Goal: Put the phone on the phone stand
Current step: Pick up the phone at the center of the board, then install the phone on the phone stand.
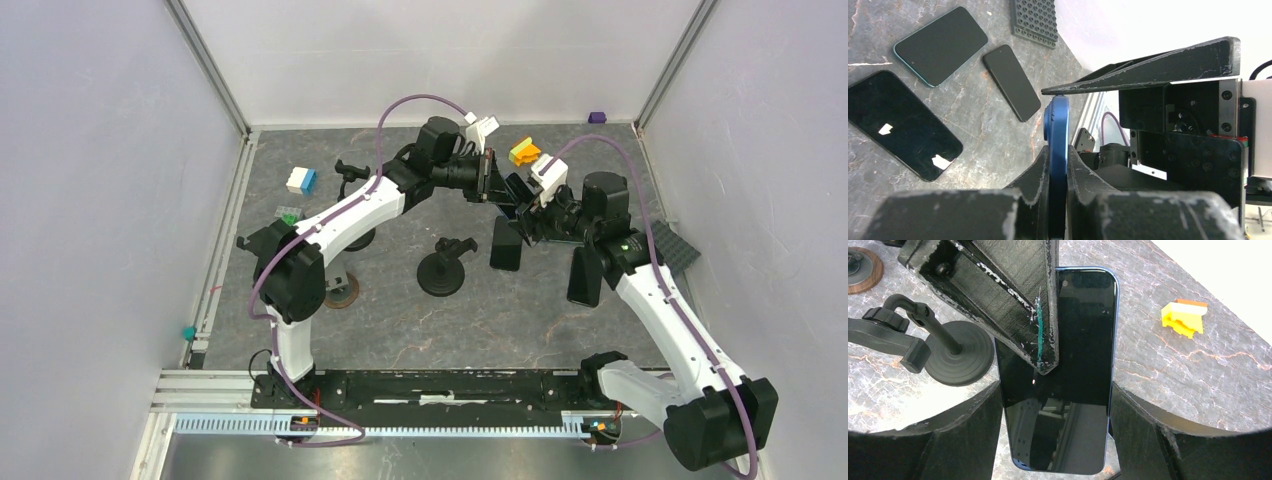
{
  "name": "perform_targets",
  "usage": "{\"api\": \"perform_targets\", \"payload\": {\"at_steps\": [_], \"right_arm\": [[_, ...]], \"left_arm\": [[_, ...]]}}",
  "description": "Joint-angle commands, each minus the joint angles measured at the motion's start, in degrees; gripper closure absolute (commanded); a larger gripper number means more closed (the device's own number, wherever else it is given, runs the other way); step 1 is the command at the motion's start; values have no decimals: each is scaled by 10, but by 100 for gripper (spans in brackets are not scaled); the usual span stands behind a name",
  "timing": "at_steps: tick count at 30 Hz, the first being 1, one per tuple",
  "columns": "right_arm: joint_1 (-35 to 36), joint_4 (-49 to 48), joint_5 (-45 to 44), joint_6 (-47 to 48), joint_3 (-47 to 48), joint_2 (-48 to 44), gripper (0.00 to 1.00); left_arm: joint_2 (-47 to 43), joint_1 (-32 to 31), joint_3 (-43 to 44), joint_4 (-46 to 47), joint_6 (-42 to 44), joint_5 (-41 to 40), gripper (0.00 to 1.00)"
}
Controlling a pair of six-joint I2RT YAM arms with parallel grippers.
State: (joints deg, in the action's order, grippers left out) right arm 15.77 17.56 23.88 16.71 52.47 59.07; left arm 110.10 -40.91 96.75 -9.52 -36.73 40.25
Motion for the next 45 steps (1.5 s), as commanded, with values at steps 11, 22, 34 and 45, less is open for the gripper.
{"api": "perform_targets", "payload": {"at_steps": [11,22,34,45], "right_arm": [[6,-60,-7,-5,-4,-30,8],[6,-5,1,12,31,-43,2],[7,22,-14,23,47,-81,2],[6,28,-10,17,84,-98,2]], "left_arm": [[-4,2,12,53,-50,29,98],[-27,21,17,37,20,31,98],[-97,39,55,-106,261,39,98],[-190,39,78,-216,366,65,98]]}}
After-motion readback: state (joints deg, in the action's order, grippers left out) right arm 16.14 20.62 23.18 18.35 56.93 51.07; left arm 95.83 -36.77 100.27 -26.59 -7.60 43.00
